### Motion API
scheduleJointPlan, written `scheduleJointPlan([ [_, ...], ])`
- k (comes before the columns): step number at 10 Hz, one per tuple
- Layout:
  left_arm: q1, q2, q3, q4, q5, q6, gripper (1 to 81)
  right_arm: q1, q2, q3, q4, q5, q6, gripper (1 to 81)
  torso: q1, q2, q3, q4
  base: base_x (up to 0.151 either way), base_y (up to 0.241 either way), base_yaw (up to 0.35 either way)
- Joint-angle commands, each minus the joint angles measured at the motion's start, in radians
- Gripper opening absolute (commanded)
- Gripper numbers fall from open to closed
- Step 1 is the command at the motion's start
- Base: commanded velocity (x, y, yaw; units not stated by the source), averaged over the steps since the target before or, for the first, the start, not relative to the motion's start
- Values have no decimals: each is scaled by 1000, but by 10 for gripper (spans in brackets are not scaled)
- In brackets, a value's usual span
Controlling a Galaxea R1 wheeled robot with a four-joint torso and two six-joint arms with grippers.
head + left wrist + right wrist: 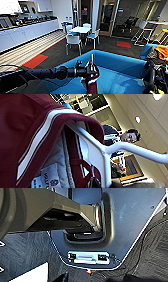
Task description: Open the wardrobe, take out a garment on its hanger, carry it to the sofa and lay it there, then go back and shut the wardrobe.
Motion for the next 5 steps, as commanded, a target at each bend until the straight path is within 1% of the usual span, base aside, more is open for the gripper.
scheduleJointPlan([
  [1,-197,51,-56,2,-72,-16,10,12,-5,5,-8,-63,-3,811,0,0,0,98,0,0,0],
  [2,-210,70,-88,1,-68,-18,10,14,-4,5,-7,-63,-3,811,0,0,-3,114,0,0,0],
  [3,-221,86,-114,1,-66,-18,10,17,-4,5,-7,-63,-3,811,0,0,-3,144,0,0,0],
  [4,-233,109,-139,-1,-65,-19,10,17,-4,5,-2,-63,-1,811,0,0,-4,179,0,0,0],
  [5,-239,126,-154,-2,-65,-21,10,18,-4,5,-2,-63,-1,811,0,0,-4,117,0,0,0],
])
